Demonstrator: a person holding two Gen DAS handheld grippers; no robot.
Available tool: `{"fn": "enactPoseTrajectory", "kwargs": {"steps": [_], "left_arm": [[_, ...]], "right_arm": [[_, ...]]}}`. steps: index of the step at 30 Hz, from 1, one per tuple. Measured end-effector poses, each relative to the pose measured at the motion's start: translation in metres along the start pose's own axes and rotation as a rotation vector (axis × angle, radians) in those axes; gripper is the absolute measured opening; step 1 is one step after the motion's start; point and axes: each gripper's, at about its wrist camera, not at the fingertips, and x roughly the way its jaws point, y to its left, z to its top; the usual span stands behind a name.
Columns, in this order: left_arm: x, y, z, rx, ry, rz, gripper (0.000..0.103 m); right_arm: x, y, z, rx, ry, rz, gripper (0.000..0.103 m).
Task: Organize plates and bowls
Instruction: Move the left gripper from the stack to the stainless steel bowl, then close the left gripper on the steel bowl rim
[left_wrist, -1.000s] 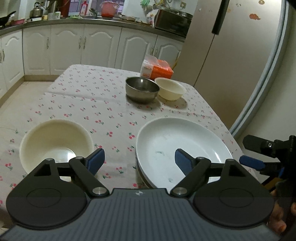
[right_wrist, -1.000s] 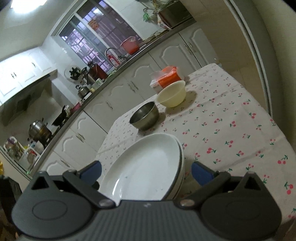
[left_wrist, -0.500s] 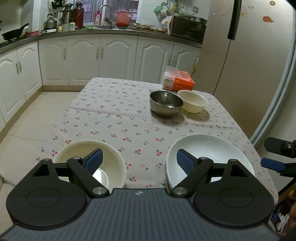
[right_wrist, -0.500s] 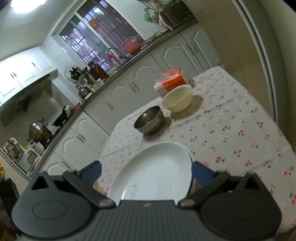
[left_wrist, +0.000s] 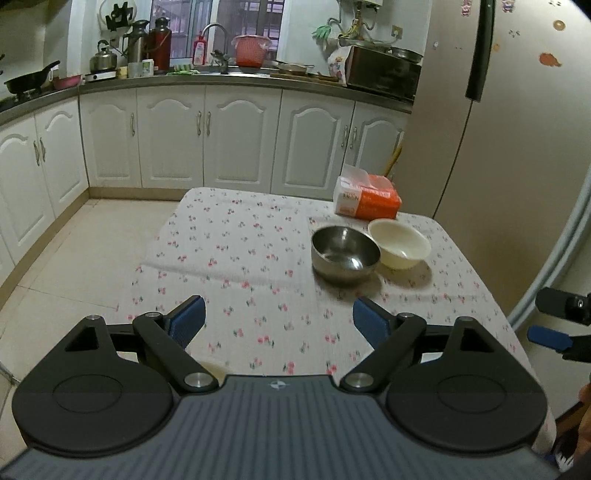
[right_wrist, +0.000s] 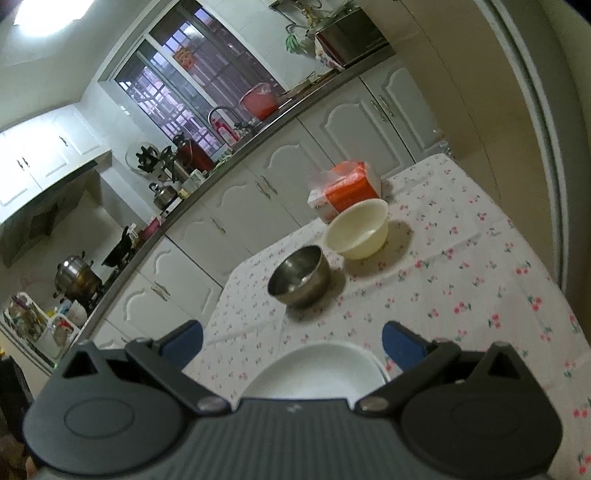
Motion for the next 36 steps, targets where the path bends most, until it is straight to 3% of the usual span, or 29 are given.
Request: {"fn": "enactPoseTrajectory", "kwargs": {"steps": [8,18,20,22,25,30,36], "left_arm": [[0.04,0.001,0.033,-0.03,0.023,-0.005,0.103],[0.101,-0.013,0.051,0.023,0.051,0.035,0.103],[0.114,-0.014,0.051,0.031,0.065,0.039,0.103],[0.126,-0.017,0.05,0.036,0.08,0.039,0.103],[0.145,-0.018,0.051,0.034,0.112,0.031,0.093],[0.169,-0.019,0.052,0.035,0.152,0.035,0.059],[0.195,-0.025,0.053,0.051,0.177,0.049,0.04]], "right_arm": [[0.039,-0.007,0.031,0.052,0.019,0.044,0.102],[0.112,-0.01,0.055,0.053,0.113,0.056,0.098],[0.124,-0.01,0.057,0.033,0.129,0.049,0.095],[0.138,-0.013,0.06,0.027,0.158,0.056,0.083],[0.155,-0.015,0.063,0.028,0.19,0.065,0.076],[0.177,-0.018,0.067,0.006,0.228,0.068,0.065],[0.201,-0.026,0.069,0.032,0.299,0.054,0.061]]}}
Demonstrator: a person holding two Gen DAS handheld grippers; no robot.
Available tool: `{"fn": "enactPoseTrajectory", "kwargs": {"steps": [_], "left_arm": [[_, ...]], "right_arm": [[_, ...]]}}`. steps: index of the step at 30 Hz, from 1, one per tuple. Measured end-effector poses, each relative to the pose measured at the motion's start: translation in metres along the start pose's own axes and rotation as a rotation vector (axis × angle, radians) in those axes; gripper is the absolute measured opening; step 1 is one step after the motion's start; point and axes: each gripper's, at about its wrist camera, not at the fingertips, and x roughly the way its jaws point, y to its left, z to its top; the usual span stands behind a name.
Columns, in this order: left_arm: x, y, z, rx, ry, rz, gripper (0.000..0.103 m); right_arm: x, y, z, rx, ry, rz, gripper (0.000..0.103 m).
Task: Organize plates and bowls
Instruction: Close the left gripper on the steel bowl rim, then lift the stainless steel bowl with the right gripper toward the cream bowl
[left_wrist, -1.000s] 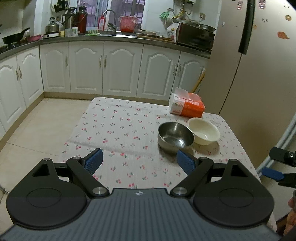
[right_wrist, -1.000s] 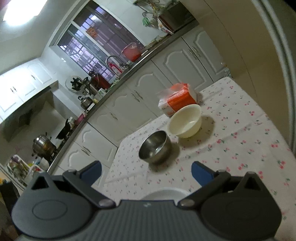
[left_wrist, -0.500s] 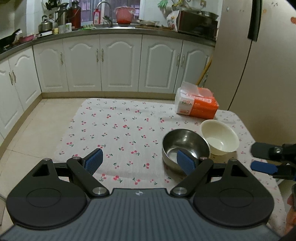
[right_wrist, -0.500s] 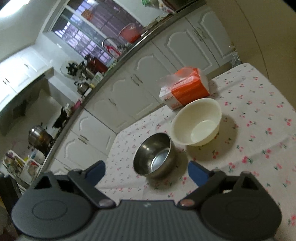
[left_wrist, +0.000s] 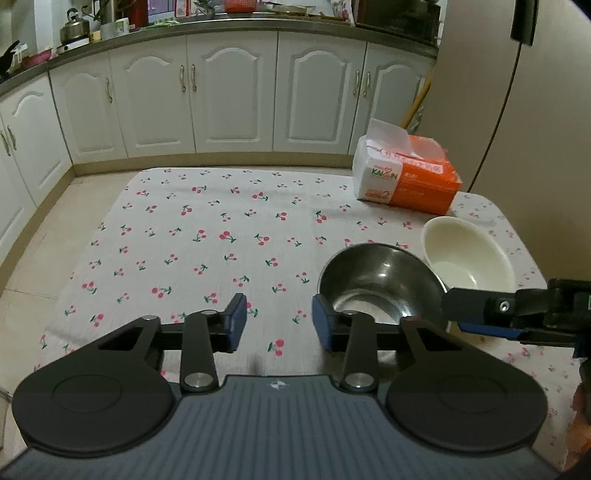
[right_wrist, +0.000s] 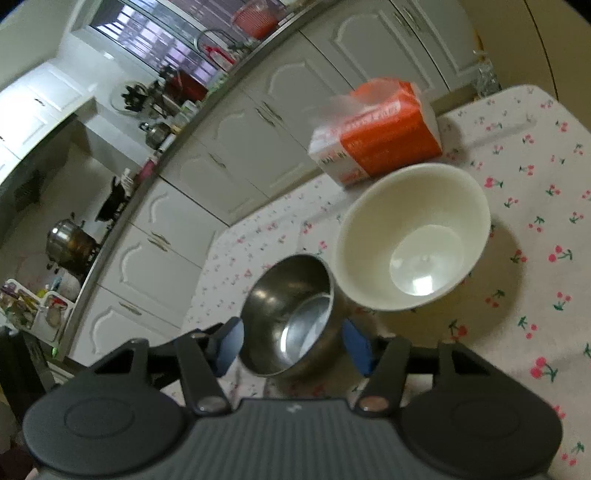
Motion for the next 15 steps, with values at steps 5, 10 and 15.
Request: {"fn": "enactPoseTrajectory", "kwargs": {"steps": [5,10,15], "left_arm": [[0.016,-0.002,0.003,-0.005,0.017,-0.004,0.038],[0.028,-0.002,0.002,-0.002,0.019,0.003,0.037],[0.03,-0.005,0.008,0.01,0.009,-0.001,0.038]], "right_arm": [[0.012,-0.009,0.002,0.045,0.04,0.013,0.061],[0.017,-0.016,0.005,0.077,0.05,0.005,0.055],[0.018,-0.02,0.005,0.08,0.058,-0.007,0.049]]}}
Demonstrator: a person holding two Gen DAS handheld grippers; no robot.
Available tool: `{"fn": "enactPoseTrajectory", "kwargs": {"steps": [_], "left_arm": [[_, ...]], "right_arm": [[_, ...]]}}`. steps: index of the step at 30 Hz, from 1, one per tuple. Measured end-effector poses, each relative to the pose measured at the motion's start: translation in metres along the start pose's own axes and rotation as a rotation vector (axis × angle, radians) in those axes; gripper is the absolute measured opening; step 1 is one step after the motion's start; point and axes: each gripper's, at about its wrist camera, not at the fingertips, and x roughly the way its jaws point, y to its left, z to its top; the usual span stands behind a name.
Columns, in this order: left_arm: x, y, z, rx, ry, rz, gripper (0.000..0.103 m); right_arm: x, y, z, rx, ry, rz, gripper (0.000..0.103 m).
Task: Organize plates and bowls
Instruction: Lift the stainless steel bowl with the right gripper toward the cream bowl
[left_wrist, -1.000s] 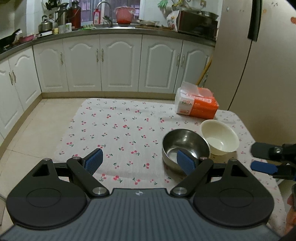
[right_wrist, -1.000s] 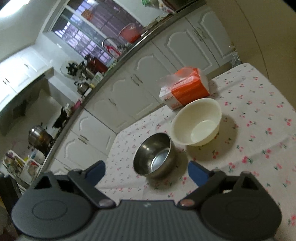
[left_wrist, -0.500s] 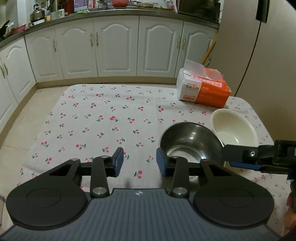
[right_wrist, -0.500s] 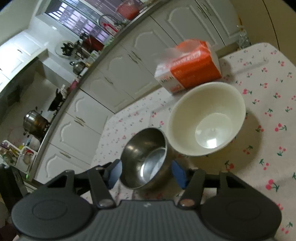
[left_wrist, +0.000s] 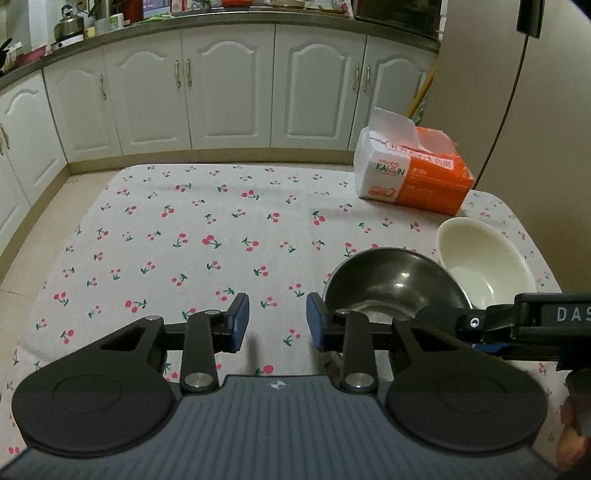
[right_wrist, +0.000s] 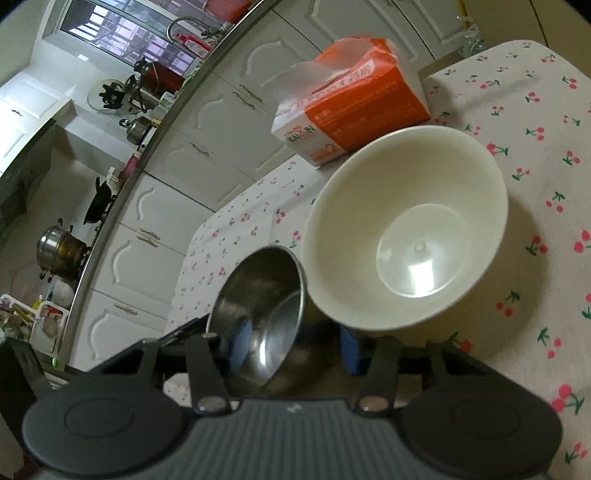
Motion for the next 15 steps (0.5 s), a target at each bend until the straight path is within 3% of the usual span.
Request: {"fn": "enactPoseTrajectory", "kwargs": {"steps": [4,10,15], "left_arm": [[0.001,0.001,0.001,0.001,0.01,-0.014,0.035],[0.001,0.015,0.001,-0.091,0.041,-0.095,0.028],[-0.015,0.019,-0.001,-0.122,0.024,-0.109,0.027]], "right_arm": [[-0.003,-0.003,0.0,0.016,-0.005,0.014,0.049],[-0.007,-0.012,-0.003,0.073,0.006,0.042,0.049],[-0.015,-0.008,-0.003,0.09,0.013,0.07,0.049]]}}
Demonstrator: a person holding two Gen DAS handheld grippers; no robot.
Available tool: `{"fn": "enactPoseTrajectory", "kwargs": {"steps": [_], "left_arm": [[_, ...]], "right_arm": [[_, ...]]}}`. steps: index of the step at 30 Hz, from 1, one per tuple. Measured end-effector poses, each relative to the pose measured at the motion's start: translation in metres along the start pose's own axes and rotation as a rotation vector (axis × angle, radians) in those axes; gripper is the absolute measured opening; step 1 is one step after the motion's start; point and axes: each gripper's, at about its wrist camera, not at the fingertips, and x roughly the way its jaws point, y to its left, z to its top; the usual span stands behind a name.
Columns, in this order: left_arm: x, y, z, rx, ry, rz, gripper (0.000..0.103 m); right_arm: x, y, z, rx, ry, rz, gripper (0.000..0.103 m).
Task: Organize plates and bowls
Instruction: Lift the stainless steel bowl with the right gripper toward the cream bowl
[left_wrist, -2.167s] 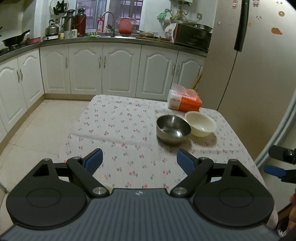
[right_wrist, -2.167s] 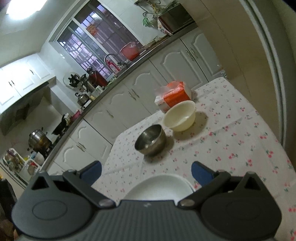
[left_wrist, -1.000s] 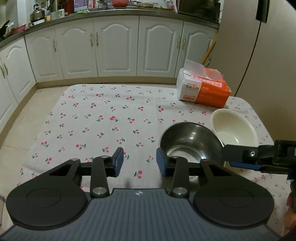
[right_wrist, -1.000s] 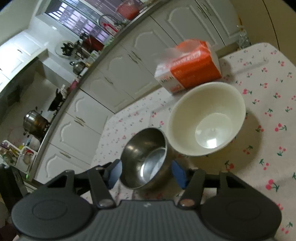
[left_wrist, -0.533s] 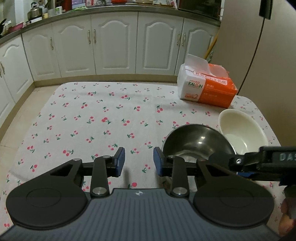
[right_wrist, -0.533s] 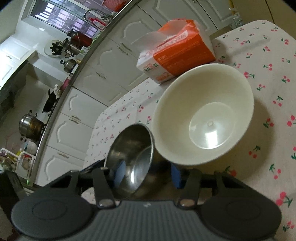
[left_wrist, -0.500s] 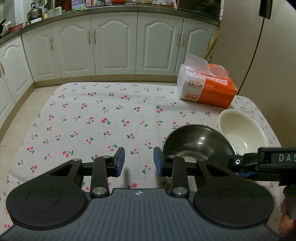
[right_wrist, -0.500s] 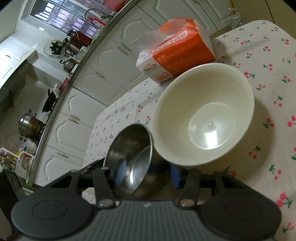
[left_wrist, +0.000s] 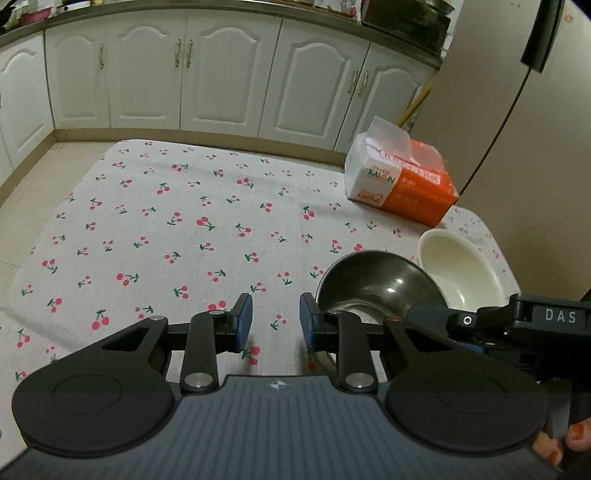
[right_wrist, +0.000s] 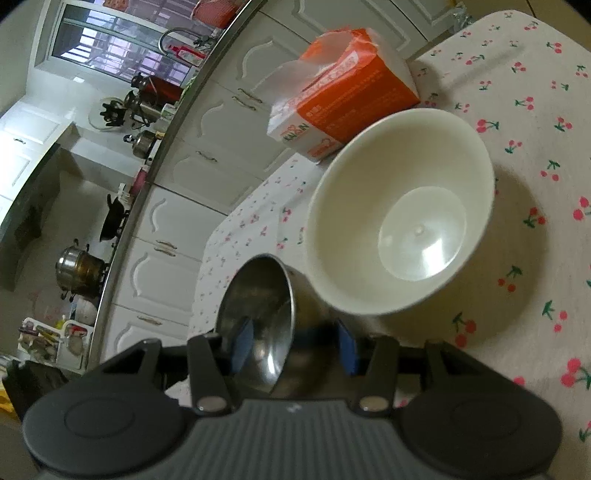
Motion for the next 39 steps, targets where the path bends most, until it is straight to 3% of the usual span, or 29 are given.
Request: {"fn": "enactPoseTrajectory", "kwargs": {"steps": [20,39], "left_arm": [[-0.104,0.033,-0.015,-0.12,-0.114,-0.019,0.027],[-0.185,0.085,-0.069,-0.235,-0.174,0.026,0.027]], "right_arm": [[-0.024,0.077,-0.03,-0.088,-0.005,0.075,0.05],[-0.016,0.137,-0.126,-0.202,0.108,0.147,0.054]]}}
